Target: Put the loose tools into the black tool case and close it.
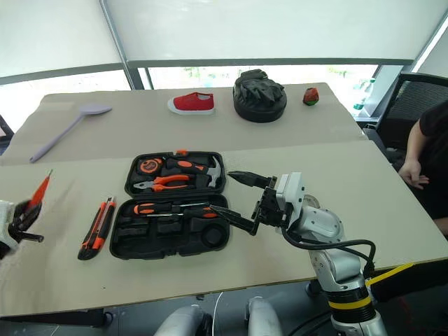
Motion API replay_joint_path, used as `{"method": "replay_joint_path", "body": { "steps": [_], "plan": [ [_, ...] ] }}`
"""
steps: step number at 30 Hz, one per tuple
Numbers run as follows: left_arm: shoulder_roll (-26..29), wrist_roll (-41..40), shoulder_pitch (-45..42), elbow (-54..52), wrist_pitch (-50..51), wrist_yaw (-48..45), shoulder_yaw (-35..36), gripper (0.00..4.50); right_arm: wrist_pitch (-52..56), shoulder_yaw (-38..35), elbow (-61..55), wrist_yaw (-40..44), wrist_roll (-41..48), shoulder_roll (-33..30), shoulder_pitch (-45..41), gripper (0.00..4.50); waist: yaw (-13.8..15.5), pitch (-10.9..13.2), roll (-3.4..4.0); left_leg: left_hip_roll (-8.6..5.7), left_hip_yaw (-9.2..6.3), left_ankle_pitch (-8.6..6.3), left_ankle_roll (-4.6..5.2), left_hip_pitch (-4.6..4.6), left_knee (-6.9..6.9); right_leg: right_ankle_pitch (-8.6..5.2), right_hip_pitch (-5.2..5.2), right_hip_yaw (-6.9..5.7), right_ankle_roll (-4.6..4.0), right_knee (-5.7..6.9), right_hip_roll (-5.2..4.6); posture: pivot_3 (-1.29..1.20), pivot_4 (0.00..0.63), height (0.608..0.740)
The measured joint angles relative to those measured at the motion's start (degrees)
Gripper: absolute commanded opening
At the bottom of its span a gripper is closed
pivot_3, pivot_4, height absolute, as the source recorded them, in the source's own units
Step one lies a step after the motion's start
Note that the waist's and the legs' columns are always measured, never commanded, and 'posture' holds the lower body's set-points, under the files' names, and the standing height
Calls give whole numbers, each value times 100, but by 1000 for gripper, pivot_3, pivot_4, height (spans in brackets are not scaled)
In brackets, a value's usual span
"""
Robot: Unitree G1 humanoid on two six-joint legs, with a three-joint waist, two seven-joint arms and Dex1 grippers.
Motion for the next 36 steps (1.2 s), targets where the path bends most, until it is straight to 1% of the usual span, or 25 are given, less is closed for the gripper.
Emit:
{"method": "replay_joint_path", "body": {
  "steps": [2, 4, 5, 7, 9, 12, 14, 15, 16, 18, 19, 21, 23, 28, 30, 31, 33, 34, 36],
  "plan": [
    [334, 908, 208, 11, -452, 337, -448, 473, 21, 0, -2, 0, 2, -5, 6, 4500, 13, 5, 8, -3, 3, -2, 13, -14, -1, 0, -13, -3, 1, -1, -2, 0, 150, 740],
    [517, 1627, 319, 17, -747, 542, -936, 473, 69, -1, -7, 0, 5, -12, 0, 4500, 21, 5, 9, -2, 3, -3, 19, -25, -2, 0, -23, -13, 1, -2, 1, 0, 150, 740],
    [536, 1822, 309, 32, -828, 696, -1052, 473, 98, -3, -7, -1, 5, -14, -2, 4500, 27, 6, 8, -1, 2, -4, 20, -27, -2, 0, -28, -15, 1, 0, 2, 0, 150, 740],
    [782, 2136, 221, 38, -931, 840, -1246, 473, 134, 1, -8, -2, 5, -18, -40, 4500, 51, 5, 8, 1, -1, -5, 19, -27, -1, -1, -23, -22, 1, -1, 2, 0, 150, 740],
    [956, 2523, 174, -9, -1015, 934, -1471, 473, 155, -3, -11, -3, 8, -18, -107, 4500, 65, 12, 33, -7, 2, -9, 26, -24, -1, -4, -17, -29, 9, -3, -5, 0, 150, 740],
    [920, 2620, 218, -75, -1067, 1056, -1550, 473, 180, -3, -11, -2, 8, -16, -113, 4500, 76, 8, 80, -16, 10, -17, 40, -20, 3, -10, -12, -33, 28, -1, -16, 0, 150, 740],
    [866, 2580, 293, -117, -1111, 1110, -1552, 1526, 192, -3, -11, -5, 8, -9, -115, 4500, 82, 5, 89, -17, 13, -19, 45, -19, 4, -13, -11, -33, 33, 0, -16, 0, 150, 740],
    [874, 2581, 401, -151, -1200, 1024, -1658, 1852, 192, -3, -11, -7, 8, 3, -118, 4500, 77, 5, 92, -17, 14, -20, 46, -19, 4, -13, -12, -32, 33, -2, -15, 0, 150, 740],
    [785, 2496, 441, -201, -1268, 1080, -1631, 2212, 197, -18, -13, -11, 8, 5, -111, 4500, 77, 4, 101, -19, 18, -21, 49, -18, 5, -14, -12, -31, 36, 1, -16, 0, 150, 740],
    [783, 2323, 565, -260, -1464, 1079, -1614, 2906, 198, -16, -17, -15, 9, 27, -114, 4500, 74, -9, 126, -20, 21, -23, 51, -16, 6, -16, -11, -29, 39, -1, -19, 0, 150, 740],
    [787, 2248, 647, -262, -1619, 1096, -1585, 3060, 198, -14, -18, -16, 9, 32, -113, 4500, 68, -11, 133, -20, 24, -24, 53, -15, 6, -16, -11, -27, 39, -1, -20, 0, 150, 740],
    [836, 2076, 882, -262, -2035, 1139, -1505, 3819, 199, -13, -19, -12, 9, 68, -108, 4500, 48, -11, 138, -20, 28, -25, 54, -12, 4, -16, -12, -22, 39, 0, -20, 0, 150, 740],
    [879, 1945, 1022, -232, -2368, 1151, -1451, 4445, 199, -6, -18, -2, 10, 117, -106, 4500, 42, -11, 140, -19, 30, -25, 54, -7, 3, -17, -10, -22, 39, -1, -20, 0, 150, 740],
    [856, 1666, 1209, -40, -2933, 1143, -1420, 4445, 199, 34, -12, 45, 10, 171, -107, 4500, 31, -11, 140, -18, 45, -26, 56, 7, 4, -17, -3, -22, 41, 0, -23, 0, 150, 740],
    [727, 1223, 1313, -4, -3011, 954, -1405, 4445, 198, 39, -5, 76, 10, 173, -110, 4500, 24, -10, 138, -17, 49, -27, 58, 9, 4, -17, -4, -22, 42, 0, -23, 0, 150, 740],
    [552, 655, 1421, -54, -2897, 696, -1363, 4445, 199, 44, 2, 96, 10, 175, -111, 4500, 13, -10, 138, -17, 51, -28, 61, 9, 4, -17, -6, -22, 42, 1, -27, 0, 150, 740],
    [-37, -1029, 1670, -400, -2087, -144, -1211, 4445, 199, 43, 21, 137, 10, 171, -110, 4500, -23, -7, 134, -15, 54, -35, 73, 8, 7, -17, -9, -27, 43, 4, -32, 0, 150, 740],
    [-210, -1723, 1767, -625, -1655, -513, -1174, 4445, 199, 42, 31, 149, 10, 169, -110, 4500, -40, 2, 115, -12, 53, -36, 73, 7, 8, -17, -10, -29, 43, 3, -30, 0, 150, 740],
    [-301, -2737, 1884, -992, -820, -1189, -1084, 4445, 199, 42, 46, 178, 10, 162, -111, 4500, -36, 23, 65, -8, 40, -28, 60, -2, 11, -17, -10, -33, 41, 3, -22, 0, 150, 740]
  ]
}}
